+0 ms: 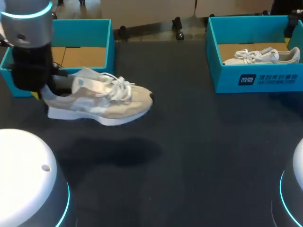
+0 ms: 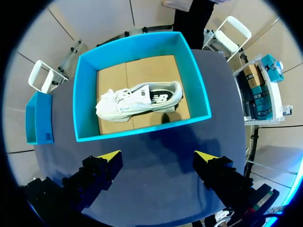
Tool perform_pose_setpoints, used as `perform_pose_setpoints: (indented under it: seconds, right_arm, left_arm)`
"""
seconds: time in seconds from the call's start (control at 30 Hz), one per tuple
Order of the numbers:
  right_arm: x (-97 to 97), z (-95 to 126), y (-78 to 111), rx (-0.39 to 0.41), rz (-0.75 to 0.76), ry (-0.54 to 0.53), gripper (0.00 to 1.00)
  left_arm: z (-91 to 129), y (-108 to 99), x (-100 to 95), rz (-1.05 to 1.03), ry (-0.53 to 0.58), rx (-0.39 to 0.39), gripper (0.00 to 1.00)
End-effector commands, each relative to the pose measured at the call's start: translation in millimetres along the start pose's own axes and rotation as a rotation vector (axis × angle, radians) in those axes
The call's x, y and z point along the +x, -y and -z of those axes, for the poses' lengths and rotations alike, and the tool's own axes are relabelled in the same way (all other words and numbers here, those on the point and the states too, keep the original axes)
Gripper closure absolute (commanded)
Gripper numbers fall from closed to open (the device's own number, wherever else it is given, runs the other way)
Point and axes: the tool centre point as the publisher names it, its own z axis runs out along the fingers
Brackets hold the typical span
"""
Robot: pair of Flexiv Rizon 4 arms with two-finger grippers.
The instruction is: Take the shoe out of the shoebox, open the shoe tongue, remove and reinsert the insole, then place the shoe into the shoebox
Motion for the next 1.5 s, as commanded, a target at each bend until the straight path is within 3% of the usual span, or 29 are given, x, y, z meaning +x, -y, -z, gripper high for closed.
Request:
perform_pose_setpoints:
  seconds: [0.03, 0.4, 0.9, 0.97, 1.2, 1.5]
  right_arm:
    - [0.3, 0, 1.0, -0.002, -0.002, 0.002, 0.0]
    - [0.3, 0, 1.0, -0.002, -0.002, 0.002, 0.0]
    - [0.3, 0, 1.0, -0.002, -0.002, 0.002, 0.0]
    - [0.3, 0, 1.0, -0.002, -0.002, 0.002, 0.0]
    - [0.3, 0, 1.0, -0.002, -0.002, 0.002, 0.0]
    - [0.3, 0, 1.0, -0.002, -0.002, 0.002, 0.0]
  left_arm:
    - [-4, 2, -25.6, 0.008, -0.026, 0.029, 1.0]
    - [-25, 27, -79.6, 0.0, -0.027, 0.087, 1.0]
    - [-25, 27, -79.6, 0.0, -0.027, 0.087, 1.0]
    - [-33, 25, -89.4, 0.026, -0.032, 0.115, 1.0]
    - [-63, 27, -136.0, 0.086, -0.043, 0.083, 1.0]
    - [-95, 28, -172.5, 0.1, -0.054, 0.083, 1.0]
